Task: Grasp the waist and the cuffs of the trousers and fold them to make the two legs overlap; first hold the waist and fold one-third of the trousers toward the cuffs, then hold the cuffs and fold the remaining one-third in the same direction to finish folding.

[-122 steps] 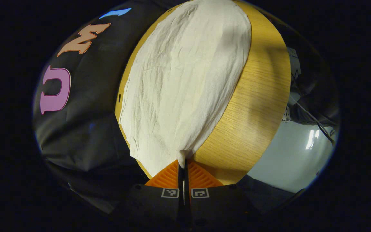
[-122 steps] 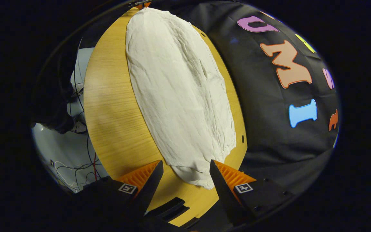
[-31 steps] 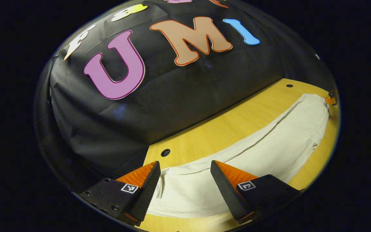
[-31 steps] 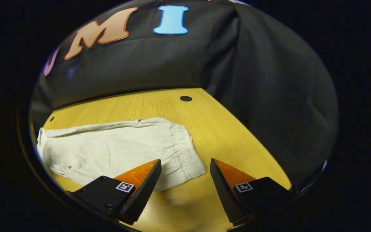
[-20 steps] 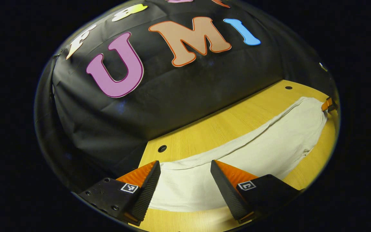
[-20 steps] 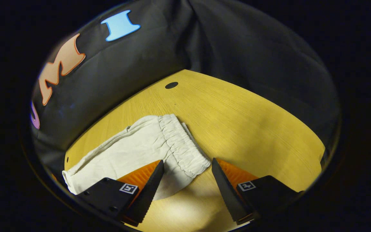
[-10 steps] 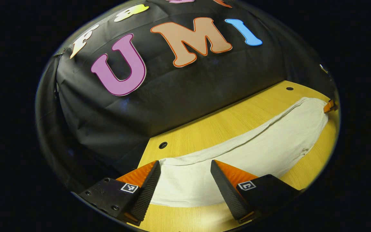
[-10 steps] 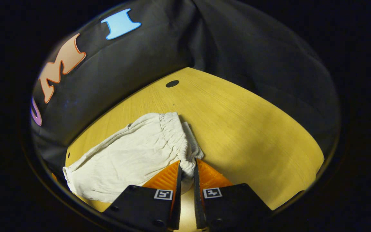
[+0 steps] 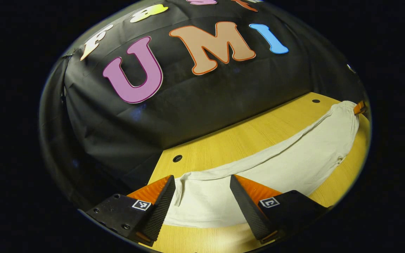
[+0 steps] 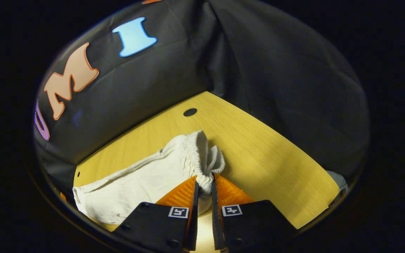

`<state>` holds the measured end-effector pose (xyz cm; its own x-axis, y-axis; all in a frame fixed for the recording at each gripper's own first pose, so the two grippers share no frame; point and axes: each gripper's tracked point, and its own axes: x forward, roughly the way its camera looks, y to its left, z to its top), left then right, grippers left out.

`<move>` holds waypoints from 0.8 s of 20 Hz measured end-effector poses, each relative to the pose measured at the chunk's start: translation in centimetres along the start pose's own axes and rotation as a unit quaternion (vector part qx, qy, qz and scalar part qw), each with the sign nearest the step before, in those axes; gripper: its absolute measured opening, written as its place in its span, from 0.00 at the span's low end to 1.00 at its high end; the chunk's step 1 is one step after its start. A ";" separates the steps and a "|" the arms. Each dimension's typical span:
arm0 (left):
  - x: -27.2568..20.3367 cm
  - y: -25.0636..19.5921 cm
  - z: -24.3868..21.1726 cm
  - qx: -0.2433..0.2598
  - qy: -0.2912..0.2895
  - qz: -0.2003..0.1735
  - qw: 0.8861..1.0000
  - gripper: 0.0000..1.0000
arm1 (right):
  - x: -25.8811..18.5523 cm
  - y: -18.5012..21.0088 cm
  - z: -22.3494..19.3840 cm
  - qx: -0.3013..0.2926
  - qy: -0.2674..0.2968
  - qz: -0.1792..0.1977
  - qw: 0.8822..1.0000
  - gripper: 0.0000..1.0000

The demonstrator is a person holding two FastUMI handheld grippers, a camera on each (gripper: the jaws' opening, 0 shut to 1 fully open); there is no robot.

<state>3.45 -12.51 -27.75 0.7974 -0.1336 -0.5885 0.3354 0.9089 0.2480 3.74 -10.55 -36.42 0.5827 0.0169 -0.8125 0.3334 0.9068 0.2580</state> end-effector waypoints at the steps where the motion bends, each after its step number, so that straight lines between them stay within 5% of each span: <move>1: 0.1 0.4 -0.3 0.000 0.001 -0.002 1.000 0.95 | -0.7 0.3 0.8 -0.003 -0.011 0.009 1.000 0.20; 12: -1.0 8.4 -4.4 -0.070 0.006 0.022 0.997 0.95 | -10.7 5.4 7.8 -0.090 -0.063 0.104 0.988 0.20; 16: -2.1 11.3 -6.8 -0.090 0.018 0.040 0.995 0.96 | -11.3 5.5 8.1 -0.119 -0.067 0.135 0.981 0.20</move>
<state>2.18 0.74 -28.98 0.7986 -0.0470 -0.6001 0.1742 0.9723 0.1558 5.05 -9.16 -21.58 0.7229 0.2288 -0.6520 -0.0196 0.9500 0.3116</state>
